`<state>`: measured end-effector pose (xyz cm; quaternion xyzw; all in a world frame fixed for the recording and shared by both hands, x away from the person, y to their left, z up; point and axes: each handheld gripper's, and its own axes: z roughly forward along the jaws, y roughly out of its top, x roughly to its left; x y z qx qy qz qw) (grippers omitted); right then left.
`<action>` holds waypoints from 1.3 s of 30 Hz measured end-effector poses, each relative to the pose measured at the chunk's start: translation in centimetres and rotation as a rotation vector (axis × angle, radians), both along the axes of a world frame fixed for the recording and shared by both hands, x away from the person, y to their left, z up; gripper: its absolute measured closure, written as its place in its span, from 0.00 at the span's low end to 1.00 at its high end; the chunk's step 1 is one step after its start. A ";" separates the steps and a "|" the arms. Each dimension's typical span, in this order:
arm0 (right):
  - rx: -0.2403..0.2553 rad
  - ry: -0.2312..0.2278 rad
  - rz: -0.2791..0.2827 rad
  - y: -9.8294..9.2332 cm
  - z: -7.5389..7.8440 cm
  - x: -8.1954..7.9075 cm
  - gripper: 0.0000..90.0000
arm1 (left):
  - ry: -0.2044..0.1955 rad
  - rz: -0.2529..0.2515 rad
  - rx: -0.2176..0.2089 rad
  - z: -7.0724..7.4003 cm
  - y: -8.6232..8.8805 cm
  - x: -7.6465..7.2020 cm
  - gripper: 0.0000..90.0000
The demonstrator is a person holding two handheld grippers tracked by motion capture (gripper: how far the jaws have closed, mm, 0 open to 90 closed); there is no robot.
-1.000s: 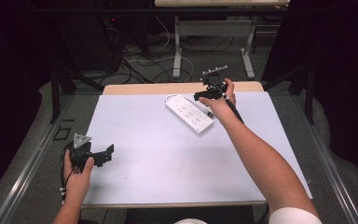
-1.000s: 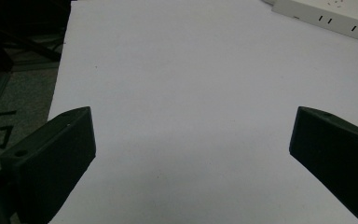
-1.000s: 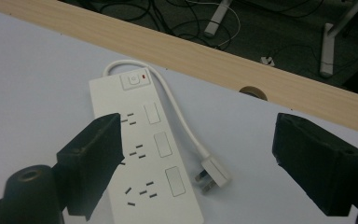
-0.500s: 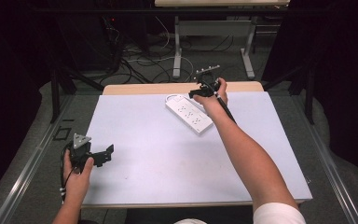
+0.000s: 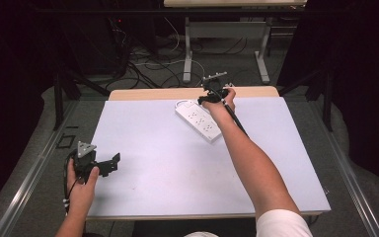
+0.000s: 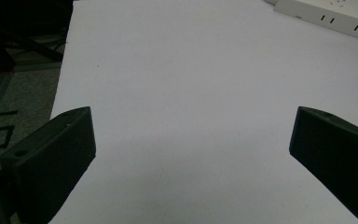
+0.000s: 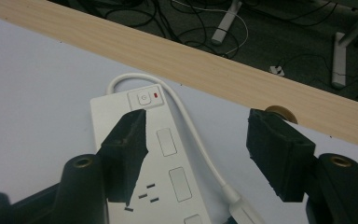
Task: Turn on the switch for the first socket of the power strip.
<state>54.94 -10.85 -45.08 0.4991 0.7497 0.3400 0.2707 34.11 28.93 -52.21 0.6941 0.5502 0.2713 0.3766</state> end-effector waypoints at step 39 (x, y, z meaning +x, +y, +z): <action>0.023 0.023 0.046 0.3 -3.8 2.8 0.57 | -0.004 -0.003 0.005 0.0 0.0 0.0 0.00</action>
